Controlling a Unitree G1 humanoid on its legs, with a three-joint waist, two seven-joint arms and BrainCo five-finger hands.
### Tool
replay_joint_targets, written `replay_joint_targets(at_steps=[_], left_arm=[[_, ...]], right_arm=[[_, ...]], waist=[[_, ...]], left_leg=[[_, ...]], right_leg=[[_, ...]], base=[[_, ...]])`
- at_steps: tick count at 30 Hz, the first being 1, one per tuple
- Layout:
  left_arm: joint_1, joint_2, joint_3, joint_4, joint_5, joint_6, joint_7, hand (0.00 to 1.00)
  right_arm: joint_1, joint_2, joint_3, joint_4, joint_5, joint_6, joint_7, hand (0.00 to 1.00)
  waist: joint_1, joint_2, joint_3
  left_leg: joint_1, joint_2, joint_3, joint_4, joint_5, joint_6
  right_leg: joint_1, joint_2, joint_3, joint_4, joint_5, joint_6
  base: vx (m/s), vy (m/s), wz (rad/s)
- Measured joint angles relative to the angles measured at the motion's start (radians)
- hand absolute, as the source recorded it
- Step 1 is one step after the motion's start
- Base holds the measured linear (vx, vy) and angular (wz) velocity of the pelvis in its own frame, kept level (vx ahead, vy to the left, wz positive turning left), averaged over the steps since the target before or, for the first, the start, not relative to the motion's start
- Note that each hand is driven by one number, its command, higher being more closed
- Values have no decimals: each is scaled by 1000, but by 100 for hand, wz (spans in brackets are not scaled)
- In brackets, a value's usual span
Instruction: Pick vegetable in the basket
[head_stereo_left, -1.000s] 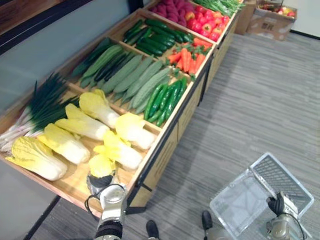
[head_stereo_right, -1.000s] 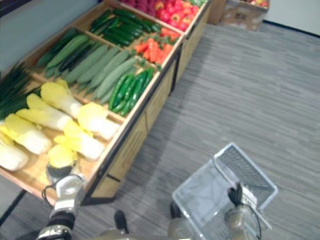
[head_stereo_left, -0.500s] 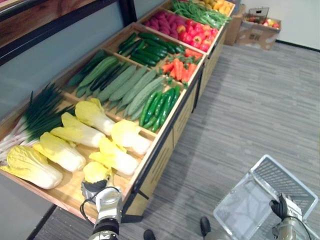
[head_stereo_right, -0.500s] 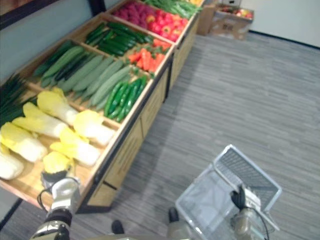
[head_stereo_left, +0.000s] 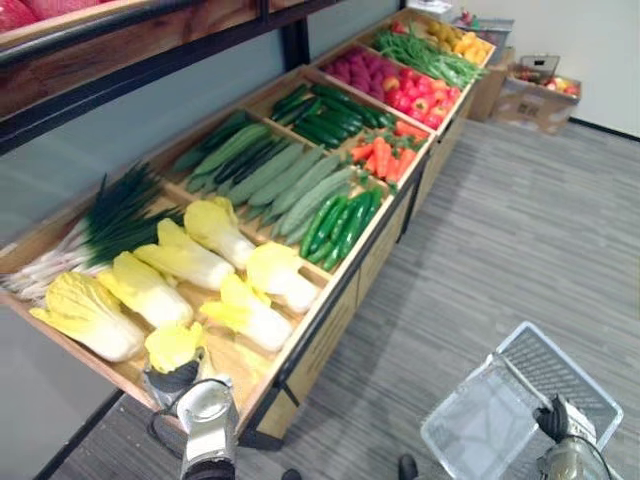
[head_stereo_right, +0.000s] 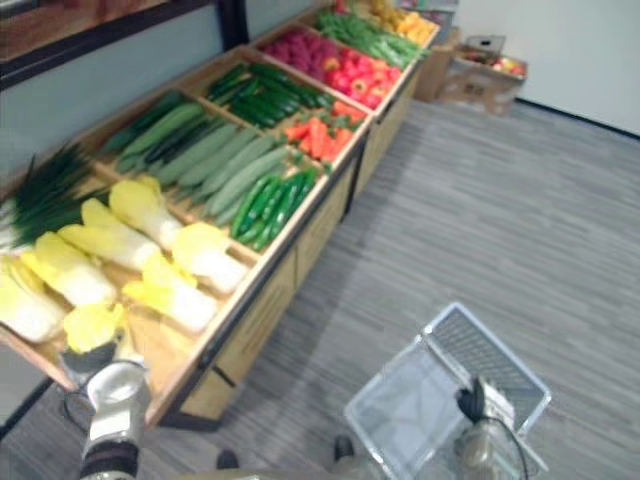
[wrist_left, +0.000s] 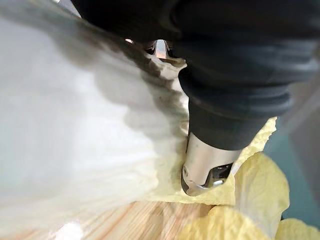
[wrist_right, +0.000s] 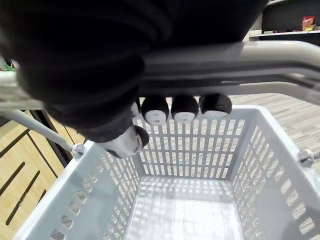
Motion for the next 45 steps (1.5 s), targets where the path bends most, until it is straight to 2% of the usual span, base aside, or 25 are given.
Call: replay_joint_targets(at_steps=[2,8,13,16,20,23,24,26,28,31,33,36,40,42,45], left_arm=[[8,-15,-1,-43,0,-1,-3,100],[45,-25,-25,-157,4,-2,-15,100],[90,-28,-97,-314,22,-8,-47,100],[114,-27,-191,-432,49,-15,-76,100],[118,-23,-378,-553,61,-57,-150,100],[115,24,-525,-605,59,-96,-221,100],[109,56,-608,-615,52,-122,-269,100],[101,70,-678,-614,20,-148,-319,100],[76,84,-782,-602,-83,-177,-392,100],[29,83,-893,-527,-158,-182,-481,100],[7,77,-944,-455,-158,-181,-516,100],[-38,46,-1022,-341,-158,-171,-553,100],[-98,1,-1095,-245,-157,-159,-563,100],[-129,-17,-1135,-206,-155,-155,-575,100],[-162,-48,-1173,-141,-151,-154,-574,100]], right_arm=[[-13,6,-23,21,0,3,14,100],[-64,7,-34,97,1,15,25,100],[-108,7,-33,140,8,22,39,100],[-129,6,-24,157,20,23,59,100],[-174,-36,-1,194,59,19,85,100],[-211,-82,37,197,84,16,104,100],[-233,-104,64,197,90,12,106,100],[-256,-122,95,196,90,7,112,100],[-289,-135,130,189,96,-4,130,100],[-321,-137,158,182,105,-6,147,100],[-335,-136,176,172,121,-6,148,100],[-336,-135,182,125,127,-6,149,100],[-357,-134,206,97,138,-4,155,100],[-359,-130,220,78,153,-4,175,100],[-372,-118,229,58,168,-3,180,100]], waist=[[19,7,-4],[24,18,-11],[28,17,-12],[32,17,-12],[45,17,-12],[44,19,-13],[44,21,-14],[43,24,-16],[41,29,-17],[39,35,-21],[20,40,-24],[17,41,-25],[15,41,-25],[-2,41,-24],[-7,41,-24]], left_leg=[[-1,0,-10,0,3,4],[-17,-5,-50,0,13,17],[-17,-13,-51,0,15,19],[-17,-14,-53,0,17,21],[-17,-14,-52,0,21,25],[-16,-13,-50,0,23,26],[-15,-11,-45,0,23,27],[-13,-8,-33,0,23,27],[-13,-7,-15,0,24,28],[-8,-8,11,0,25,29],[-6,-8,14,0,25,30],[4,-7,34,0,25,29],[3,-8,61,0,24,29],[5,-8,63,0,24,29],[6,-8,85,0,24,28]], right_leg=[[6,0,-9,-2,0,0],[15,-4,-49,-2,-1,-1],[16,-12,-50,1,0,1],[16,-14,-50,2,1,2],[19,-14,-48,5,3,4],[15,-13,-43,9,3,5],[11,-13,-34,14,3,5],[3,-12,-22,20,4,5],[-10,-12,2,23,8,10],[-23,-12,29,24,11,15],[-23,-13,32,24,12,16],[-26,-11,52,23,15,19],[-44,-11,79,20,27,19],[-44,-11,84,21,28,20],[-58,-10,100,22,34,20]], base=[[-20,-5,18],[-34,-4,20],[-4,2,1],[0,0,0],[0,0,0],[-6,-2,-2],[-20,-5,-11],[-31,-7,-19],[-38,0,-24],[-34,5,-24],[-36,4,-11],[-31,2,-17],[-40,12,-21],[-28,6,-4],[-27,4,-17]])
